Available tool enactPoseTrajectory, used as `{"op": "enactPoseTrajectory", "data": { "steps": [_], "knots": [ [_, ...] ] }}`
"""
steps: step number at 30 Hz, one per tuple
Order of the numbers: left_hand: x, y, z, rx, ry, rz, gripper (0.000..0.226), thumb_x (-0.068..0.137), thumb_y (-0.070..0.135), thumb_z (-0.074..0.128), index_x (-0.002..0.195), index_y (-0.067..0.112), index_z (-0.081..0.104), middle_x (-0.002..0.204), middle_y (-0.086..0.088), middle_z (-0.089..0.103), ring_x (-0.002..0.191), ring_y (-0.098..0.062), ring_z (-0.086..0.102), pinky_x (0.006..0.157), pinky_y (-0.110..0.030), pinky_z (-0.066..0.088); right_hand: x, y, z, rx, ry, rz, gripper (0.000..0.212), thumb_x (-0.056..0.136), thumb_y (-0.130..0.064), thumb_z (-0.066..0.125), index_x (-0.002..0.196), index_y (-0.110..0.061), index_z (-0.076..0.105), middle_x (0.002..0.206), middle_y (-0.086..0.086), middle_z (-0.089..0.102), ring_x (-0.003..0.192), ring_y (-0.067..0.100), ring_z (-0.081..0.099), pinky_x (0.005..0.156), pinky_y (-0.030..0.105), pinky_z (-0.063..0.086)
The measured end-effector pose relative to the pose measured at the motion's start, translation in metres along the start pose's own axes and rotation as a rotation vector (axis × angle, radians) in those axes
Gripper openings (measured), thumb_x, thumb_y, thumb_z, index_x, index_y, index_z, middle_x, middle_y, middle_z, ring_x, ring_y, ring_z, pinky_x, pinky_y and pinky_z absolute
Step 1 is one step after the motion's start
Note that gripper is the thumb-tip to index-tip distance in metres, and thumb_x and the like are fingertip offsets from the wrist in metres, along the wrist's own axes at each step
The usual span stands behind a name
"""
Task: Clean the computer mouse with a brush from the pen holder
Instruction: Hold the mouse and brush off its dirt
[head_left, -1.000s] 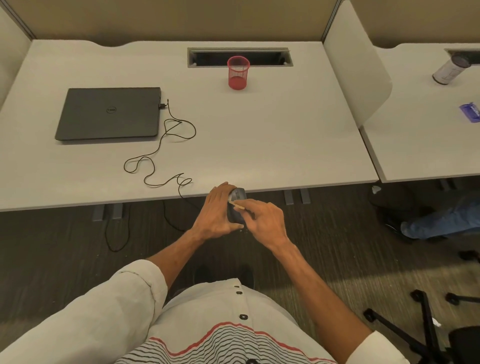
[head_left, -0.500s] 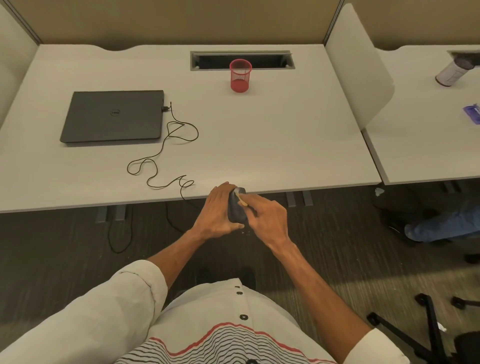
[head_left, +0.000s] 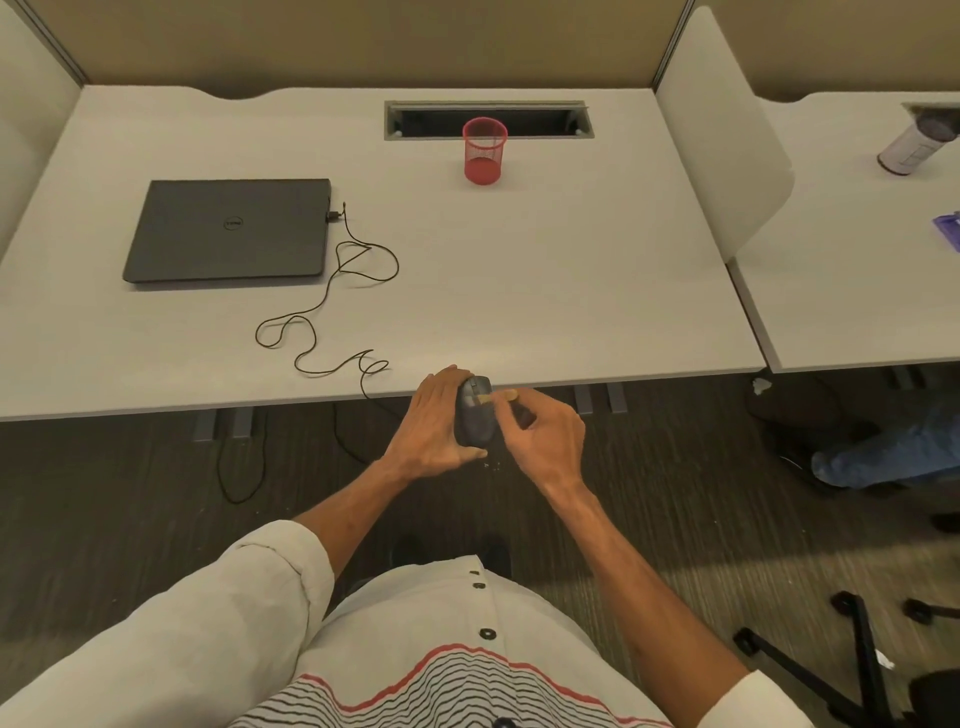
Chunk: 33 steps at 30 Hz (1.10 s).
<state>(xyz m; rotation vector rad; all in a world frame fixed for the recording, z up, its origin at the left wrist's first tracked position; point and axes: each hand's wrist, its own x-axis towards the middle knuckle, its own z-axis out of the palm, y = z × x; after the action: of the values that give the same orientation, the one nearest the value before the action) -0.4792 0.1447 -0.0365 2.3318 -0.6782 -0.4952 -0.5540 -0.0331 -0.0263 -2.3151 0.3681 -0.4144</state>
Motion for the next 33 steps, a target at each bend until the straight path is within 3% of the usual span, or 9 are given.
{"op": "enactPoseTrajectory", "data": {
  "steps": [5, 9, 16, 22, 29, 33],
  "knots": [
    [0.002, 0.002, 0.002, -0.014, -0.014, -0.003, 0.112, 0.074, 0.044, 0.097, 0.159, 0.009, 0.033, 0.163, -0.01, 0.038, 0.15, -0.027, 0.041, 0.131, -0.049, 0.03, 0.008, -0.004, 0.0, -0.008, 0.076, 0.097, 0.021, 0.103, -0.046, 0.071, 0.11, -0.029, 0.083, 0.08, -0.02, 0.071, 0.058, -0.007, 0.055, 0.061, 0.012, 0.045],
    [0.004, 0.002, 0.001, -0.016, -0.012, -0.019, 0.115, 0.075, 0.044, 0.097, 0.161, 0.009, 0.03, 0.166, -0.009, 0.035, 0.153, -0.027, 0.038, 0.132, -0.046, 0.028, 0.005, -0.003, 0.0, -0.044, 0.072, 0.131, 0.019, 0.101, -0.044, 0.074, 0.099, -0.027, 0.083, 0.073, -0.025, 0.06, 0.057, -0.008, 0.053, 0.062, 0.011, 0.041],
    [0.004, 0.004, 0.001, -0.006, 0.017, -0.02, 0.115, 0.073, 0.045, 0.098, 0.159, 0.008, 0.032, 0.164, -0.009, 0.037, 0.15, -0.025, 0.039, 0.131, -0.046, 0.031, -0.001, 0.0, -0.005, -0.085, 0.023, 0.165, 0.019, 0.097, -0.04, 0.076, 0.084, -0.026, 0.079, 0.066, -0.023, 0.059, 0.06, -0.01, 0.054, 0.066, 0.013, 0.042],
    [0.005, 0.005, 0.0, -0.016, 0.03, -0.016, 0.111, 0.074, 0.043, 0.097, 0.158, 0.01, 0.033, 0.161, -0.009, 0.039, 0.146, -0.025, 0.042, 0.129, -0.047, 0.034, 0.0, -0.002, -0.009, -0.099, -0.022, 0.199, 0.021, 0.095, -0.04, 0.075, 0.075, -0.036, 0.071, 0.058, -0.027, 0.055, 0.057, -0.008, 0.056, 0.066, 0.011, 0.036],
    [0.007, 0.004, 0.001, 0.017, 0.002, -0.007, 0.116, 0.073, 0.044, 0.098, 0.161, 0.009, 0.03, 0.166, -0.01, 0.035, 0.155, -0.028, 0.037, 0.135, -0.049, 0.024, 0.01, -0.007, -0.006, -0.031, 0.086, 0.18, 0.025, 0.104, -0.049, 0.067, 0.099, -0.031, 0.084, 0.075, -0.024, 0.065, 0.061, -0.007, 0.058, 0.063, 0.012, 0.045],
    [0.007, 0.004, -0.001, -0.002, 0.003, -0.032, 0.116, 0.074, 0.043, 0.098, 0.161, 0.009, 0.029, 0.165, -0.011, 0.034, 0.154, -0.028, 0.036, 0.134, -0.05, 0.025, 0.006, -0.005, -0.004, -0.066, 0.054, 0.182, 0.022, 0.103, -0.045, 0.07, 0.096, -0.028, 0.082, 0.073, -0.024, 0.061, 0.06, -0.008, 0.055, 0.064, 0.011, 0.042]
  ]
}}
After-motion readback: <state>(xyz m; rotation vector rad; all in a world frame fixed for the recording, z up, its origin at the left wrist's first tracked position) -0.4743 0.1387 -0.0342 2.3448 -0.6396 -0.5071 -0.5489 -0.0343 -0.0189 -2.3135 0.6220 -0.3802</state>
